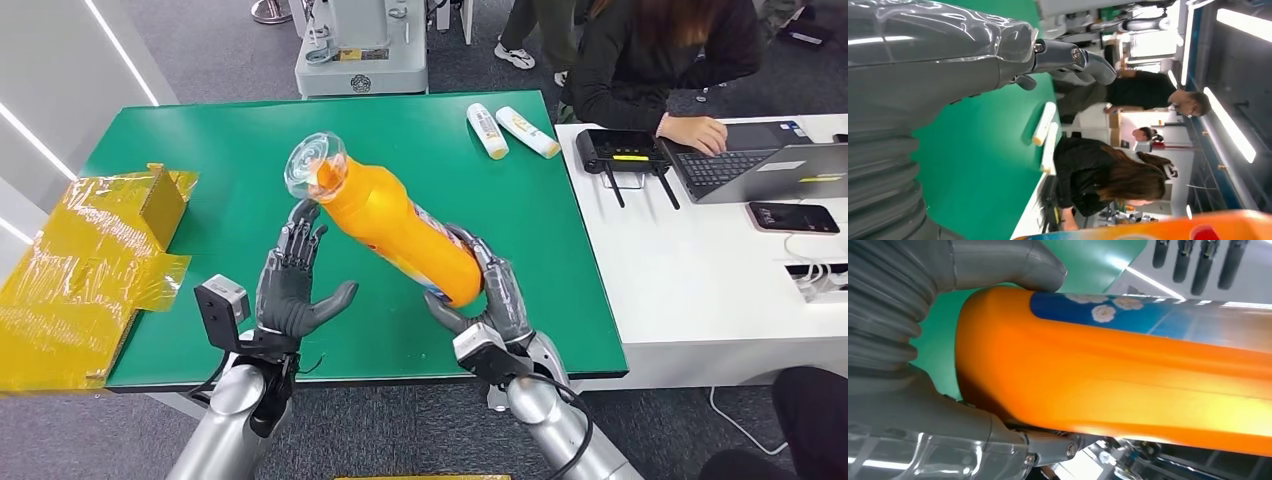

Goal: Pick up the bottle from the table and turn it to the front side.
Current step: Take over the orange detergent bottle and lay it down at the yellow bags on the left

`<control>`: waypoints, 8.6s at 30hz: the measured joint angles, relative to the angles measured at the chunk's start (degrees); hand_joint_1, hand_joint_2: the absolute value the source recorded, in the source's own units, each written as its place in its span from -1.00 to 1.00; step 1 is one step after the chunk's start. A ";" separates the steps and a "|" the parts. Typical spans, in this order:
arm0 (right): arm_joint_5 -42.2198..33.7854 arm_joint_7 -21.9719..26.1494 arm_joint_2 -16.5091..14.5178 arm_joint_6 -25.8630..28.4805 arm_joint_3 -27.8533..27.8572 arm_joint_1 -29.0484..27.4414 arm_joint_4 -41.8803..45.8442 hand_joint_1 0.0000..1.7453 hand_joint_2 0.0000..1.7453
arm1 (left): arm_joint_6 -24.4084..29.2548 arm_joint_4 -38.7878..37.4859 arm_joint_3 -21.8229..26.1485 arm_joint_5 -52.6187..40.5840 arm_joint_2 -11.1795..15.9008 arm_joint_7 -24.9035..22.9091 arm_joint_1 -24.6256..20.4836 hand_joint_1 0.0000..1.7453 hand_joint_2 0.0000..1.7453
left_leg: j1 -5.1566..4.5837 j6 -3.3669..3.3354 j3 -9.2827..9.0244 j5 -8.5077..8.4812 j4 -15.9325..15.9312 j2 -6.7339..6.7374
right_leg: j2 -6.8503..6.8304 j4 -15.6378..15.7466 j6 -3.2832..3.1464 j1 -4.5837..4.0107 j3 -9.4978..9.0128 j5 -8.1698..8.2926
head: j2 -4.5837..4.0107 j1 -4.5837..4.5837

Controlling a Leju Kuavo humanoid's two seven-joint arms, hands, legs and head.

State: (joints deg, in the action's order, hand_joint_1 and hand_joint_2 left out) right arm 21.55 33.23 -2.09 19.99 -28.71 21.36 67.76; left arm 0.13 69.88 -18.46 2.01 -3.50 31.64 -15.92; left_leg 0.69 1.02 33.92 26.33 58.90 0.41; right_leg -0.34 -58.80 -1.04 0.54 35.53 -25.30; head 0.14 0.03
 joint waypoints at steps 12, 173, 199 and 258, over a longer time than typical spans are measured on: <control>1.77 -3.07 -1.60 -0.60 -1.27 5.83 -6.36 1.00 1.00 | 0.61 -1.88 -0.03 -0.48 0.84 -1.19 -6.89 -1.00 1.00 | 0.00 0.02 0.01 -0.02 0.01 -0.04 | -0.03 0.00 0.00 0.00 0.00 0.01 | -0.01 0.00; -10.32 5.97 0.78 -1.88 -3.25 -12.24 19.85 -1.00 1.00 | 2.16 -49.33 -15.82 -86.11 19.65 -26.23 -54.98 1.00 1.00 | 0.07 0.10 0.05 -0.06 0.02 0.16 | 0.18 -0.07 -0.06 -0.08 0.13 0.04 | 0.01 -0.01; -11.45 4.14 0.74 -3.80 -3.14 -12.89 20.45 -1.00 1.00 | -4.49 -53.17 -11.87 -80.87 17.29 -39.23 -42.10 1.00 1.00 | 0.07 0.10 0.10 -0.06 0.00 0.09 | 0.13 -0.08 -0.06 -0.07 0.13 0.04 | 0.00 -0.02; -11.50 5.22 1.41 -6.94 -5.55 -13.63 15.92 -1.00 1.00 | 6.81 -54.80 -8.66 -80.86 26.20 -34.40 -29.93 -1.00 1.00 | 0.08 0.10 0.08 -0.06 -0.01 0.19 | 0.20 -0.07 -0.06 -0.08 0.14 0.04 | 0.00 -0.01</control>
State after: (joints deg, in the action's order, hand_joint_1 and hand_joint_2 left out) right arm 10.05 38.46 -0.68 13.05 -34.26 7.73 83.68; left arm 6.94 15.08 -27.12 -78.85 22.70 -2.75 -45.85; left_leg 0.76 1.12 34.00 26.27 58.90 0.60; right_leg -0.13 -58.87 -1.11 0.46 35.67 -25.26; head 0.14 0.02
